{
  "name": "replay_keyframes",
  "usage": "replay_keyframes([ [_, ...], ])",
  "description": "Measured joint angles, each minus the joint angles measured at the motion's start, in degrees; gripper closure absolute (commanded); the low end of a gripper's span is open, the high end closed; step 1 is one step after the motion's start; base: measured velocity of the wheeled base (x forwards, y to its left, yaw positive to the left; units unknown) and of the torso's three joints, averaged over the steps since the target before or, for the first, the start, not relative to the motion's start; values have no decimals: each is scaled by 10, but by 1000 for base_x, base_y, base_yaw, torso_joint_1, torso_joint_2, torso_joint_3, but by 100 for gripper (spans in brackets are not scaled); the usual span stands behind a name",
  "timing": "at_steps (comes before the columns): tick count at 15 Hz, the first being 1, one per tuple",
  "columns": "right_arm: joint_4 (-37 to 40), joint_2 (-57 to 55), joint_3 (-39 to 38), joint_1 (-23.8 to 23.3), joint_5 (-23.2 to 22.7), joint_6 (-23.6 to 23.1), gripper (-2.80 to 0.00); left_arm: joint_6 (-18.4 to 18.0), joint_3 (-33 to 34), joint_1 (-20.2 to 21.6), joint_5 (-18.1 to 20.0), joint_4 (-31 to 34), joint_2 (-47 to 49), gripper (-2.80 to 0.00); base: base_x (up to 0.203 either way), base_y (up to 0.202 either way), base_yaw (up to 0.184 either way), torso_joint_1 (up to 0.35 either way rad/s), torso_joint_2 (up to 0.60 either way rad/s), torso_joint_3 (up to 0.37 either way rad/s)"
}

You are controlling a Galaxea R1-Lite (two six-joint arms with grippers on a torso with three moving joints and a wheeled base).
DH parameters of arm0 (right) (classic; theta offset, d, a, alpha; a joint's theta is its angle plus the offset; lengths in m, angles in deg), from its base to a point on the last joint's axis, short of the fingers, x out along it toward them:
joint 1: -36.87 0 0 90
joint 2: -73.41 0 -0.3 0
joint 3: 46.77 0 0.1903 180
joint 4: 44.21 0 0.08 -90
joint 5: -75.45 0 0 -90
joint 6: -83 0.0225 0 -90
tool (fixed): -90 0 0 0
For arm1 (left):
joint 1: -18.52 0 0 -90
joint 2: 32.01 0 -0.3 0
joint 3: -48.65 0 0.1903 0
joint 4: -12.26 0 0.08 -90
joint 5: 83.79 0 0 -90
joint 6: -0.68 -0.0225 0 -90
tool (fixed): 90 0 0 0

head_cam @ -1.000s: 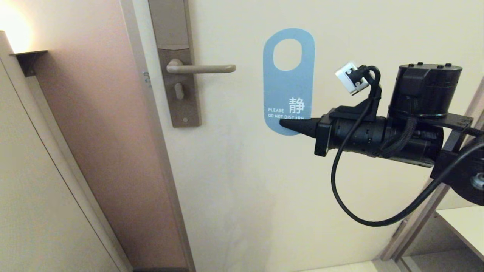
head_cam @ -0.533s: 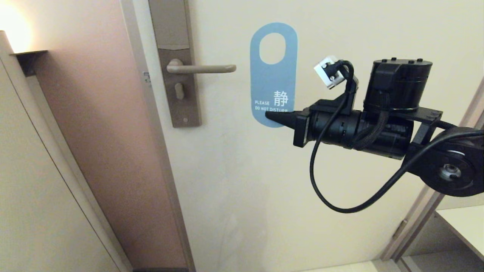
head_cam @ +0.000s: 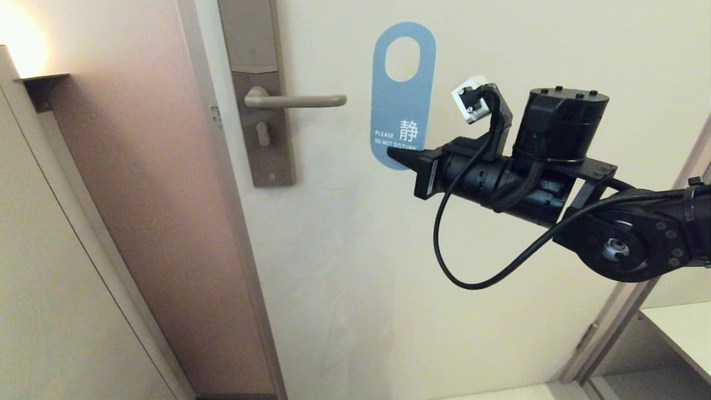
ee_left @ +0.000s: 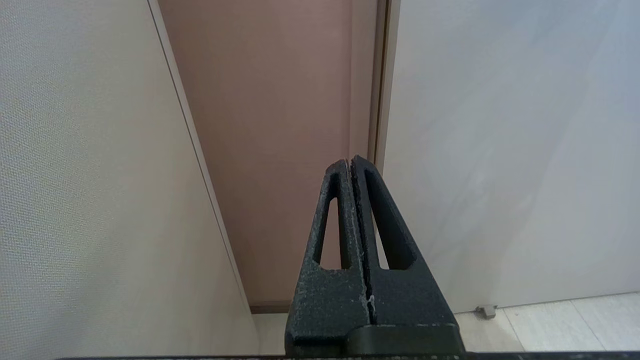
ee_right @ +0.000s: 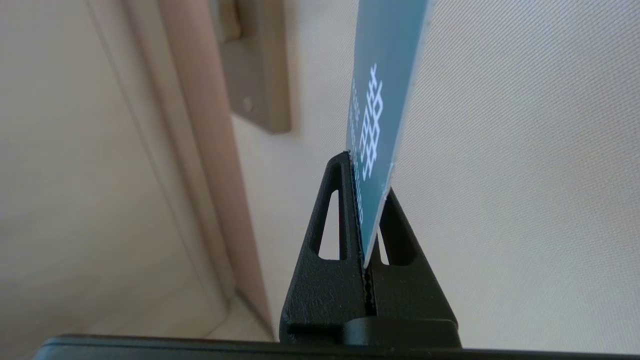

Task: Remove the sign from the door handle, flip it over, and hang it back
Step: Hang the sign back with the other side facing out

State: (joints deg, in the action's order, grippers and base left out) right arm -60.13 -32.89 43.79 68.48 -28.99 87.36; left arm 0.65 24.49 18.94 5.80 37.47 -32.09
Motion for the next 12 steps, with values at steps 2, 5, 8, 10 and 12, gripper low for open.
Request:
replay_keyframes([
  [2, -12, -8, 0, 0, 1, -1, 0, 0, 0, 0, 0, 0, 0, 0, 0, 0, 0, 0, 0, 0],
  [5, -27, -21, -2, 5, 11, -8, 0, 0, 0, 0, 0, 0, 0, 0, 0, 0, 0, 0, 0, 0],
  [8, -29, -34, 0, 11, 14, -13, 0, 0, 0, 0, 0, 0, 0, 0, 0, 0, 0, 0, 0, 0],
  [10, -29, -43, 4, 15, 15, -14, 0, 0, 0, 0, 0, 0, 0, 0, 0, 0, 0, 0, 0, 0],
  [12, -30, -51, 9, 17, 14, -21, 0, 0, 0, 0, 0, 0, 0, 0, 0, 0, 0, 0, 0, 0],
])
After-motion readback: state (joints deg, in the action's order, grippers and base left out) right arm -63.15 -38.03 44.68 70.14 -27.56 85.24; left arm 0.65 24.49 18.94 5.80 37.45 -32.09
